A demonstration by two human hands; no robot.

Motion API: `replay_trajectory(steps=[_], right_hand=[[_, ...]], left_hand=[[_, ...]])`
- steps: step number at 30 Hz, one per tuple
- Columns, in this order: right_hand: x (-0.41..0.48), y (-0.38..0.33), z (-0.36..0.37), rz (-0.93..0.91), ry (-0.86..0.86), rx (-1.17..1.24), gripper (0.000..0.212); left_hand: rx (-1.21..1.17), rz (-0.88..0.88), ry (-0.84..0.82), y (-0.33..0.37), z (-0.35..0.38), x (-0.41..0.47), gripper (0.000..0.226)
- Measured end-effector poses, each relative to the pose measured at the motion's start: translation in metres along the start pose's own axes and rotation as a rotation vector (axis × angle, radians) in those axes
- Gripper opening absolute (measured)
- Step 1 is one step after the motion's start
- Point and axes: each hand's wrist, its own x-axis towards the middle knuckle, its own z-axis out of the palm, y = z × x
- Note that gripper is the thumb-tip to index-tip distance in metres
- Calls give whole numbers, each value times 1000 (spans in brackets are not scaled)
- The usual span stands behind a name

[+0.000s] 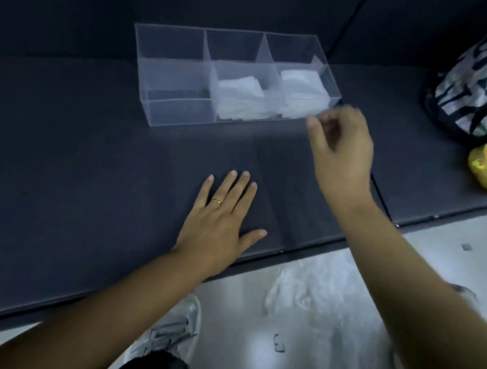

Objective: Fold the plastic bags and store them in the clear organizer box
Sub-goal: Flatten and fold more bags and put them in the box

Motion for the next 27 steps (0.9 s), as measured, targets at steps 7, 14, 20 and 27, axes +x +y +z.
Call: replay_trajectory(steps=[7, 14, 20, 27], right_hand=[[-194, 116, -64, 540, -137, -262, 16], [-246, 159, -39, 691, -479, -533, 20], [-225, 157, -55, 747, -217, -287, 16], [-135, 53, -122, 673, -181, 712, 25]], left_hand=[[16, 19, 26, 1, 5, -1, 79], [5, 20, 37, 0, 5, -2, 77], [-12, 24, 39, -3, 5, -2, 77], [-293, -13, -64, 4, -10, 0, 76]])
